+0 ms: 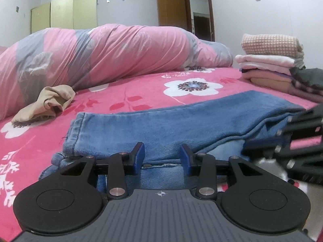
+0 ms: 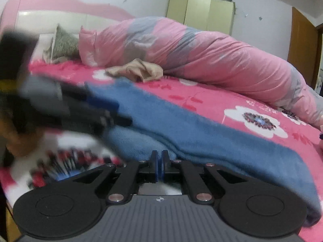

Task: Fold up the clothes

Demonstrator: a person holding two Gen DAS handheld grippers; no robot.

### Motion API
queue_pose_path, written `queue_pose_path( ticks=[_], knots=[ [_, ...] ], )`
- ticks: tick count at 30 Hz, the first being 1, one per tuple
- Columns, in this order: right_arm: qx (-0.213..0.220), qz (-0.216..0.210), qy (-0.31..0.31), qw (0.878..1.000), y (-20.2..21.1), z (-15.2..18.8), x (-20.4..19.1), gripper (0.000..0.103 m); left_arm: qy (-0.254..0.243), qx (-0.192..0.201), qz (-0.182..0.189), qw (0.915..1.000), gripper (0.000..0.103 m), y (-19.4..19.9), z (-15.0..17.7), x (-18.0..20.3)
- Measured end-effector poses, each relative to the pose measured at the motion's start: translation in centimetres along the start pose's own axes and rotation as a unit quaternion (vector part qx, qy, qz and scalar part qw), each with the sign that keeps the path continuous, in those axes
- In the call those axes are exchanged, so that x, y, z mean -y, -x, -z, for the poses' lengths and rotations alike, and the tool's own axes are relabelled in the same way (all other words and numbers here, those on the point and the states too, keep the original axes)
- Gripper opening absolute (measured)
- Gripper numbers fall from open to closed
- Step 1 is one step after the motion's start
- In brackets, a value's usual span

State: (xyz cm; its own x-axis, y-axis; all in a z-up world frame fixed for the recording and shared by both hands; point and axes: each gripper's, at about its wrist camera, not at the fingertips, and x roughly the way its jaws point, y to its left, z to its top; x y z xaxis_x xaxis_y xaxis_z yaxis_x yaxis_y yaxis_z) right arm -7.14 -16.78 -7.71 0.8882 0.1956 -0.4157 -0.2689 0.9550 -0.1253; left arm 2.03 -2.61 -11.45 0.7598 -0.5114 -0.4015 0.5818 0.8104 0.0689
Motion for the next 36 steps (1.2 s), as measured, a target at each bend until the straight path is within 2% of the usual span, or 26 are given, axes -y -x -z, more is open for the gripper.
queue_pose_path(
  ticks=[2,5,9,12,16,19,24,36],
  knots=[
    [0.028,0.000,-0.026,0.999,0.6,-1.3,0.9,0.002,0.001,0.001,0.000,1.0000,0.039,0.0,0.0,0.0],
    [0.041,0.029,-0.088,0.995,0.2,-2.5,3.4,0.003,0.001,0.001,-0.001,1.0000,0.039,0.1,0.0,0.1],
    [-0.012,0.059,-0.165,0.984,-2.5,-1.1,6.2,0.003,0.003,0.003,-0.005,1.0000,0.039,0.5,-0.4,0.1],
    [-0.033,0.063,-0.152,0.986,-3.7,1.3,5.9,0.003,0.013,0.011,-0.007,0.9998,0.040,1.4,-0.8,0.0],
    [-0.031,0.077,-0.127,0.988,-3.7,1.5,5.1,0.004,0.031,0.037,-0.003,0.9988,0.045,2.5,-2.1,-0.4],
    [-0.029,0.072,-0.135,0.988,-3.8,1.7,5.2,0.004,0.048,0.045,-0.008,0.9978,0.048,2.0,-3.0,-0.9],
    [-0.024,0.070,-0.140,0.987,-3.5,1.9,5.3,0.004,0.062,-0.028,-0.052,0.9964,0.048,-1.2,-2.0,-2.0],
    [-0.018,0.059,-0.162,0.985,-3.4,2.3,5.8,0.004,0.061,-0.026,-0.060,0.9960,0.049,-1.1,-1.4,-2.3]
  ],
)
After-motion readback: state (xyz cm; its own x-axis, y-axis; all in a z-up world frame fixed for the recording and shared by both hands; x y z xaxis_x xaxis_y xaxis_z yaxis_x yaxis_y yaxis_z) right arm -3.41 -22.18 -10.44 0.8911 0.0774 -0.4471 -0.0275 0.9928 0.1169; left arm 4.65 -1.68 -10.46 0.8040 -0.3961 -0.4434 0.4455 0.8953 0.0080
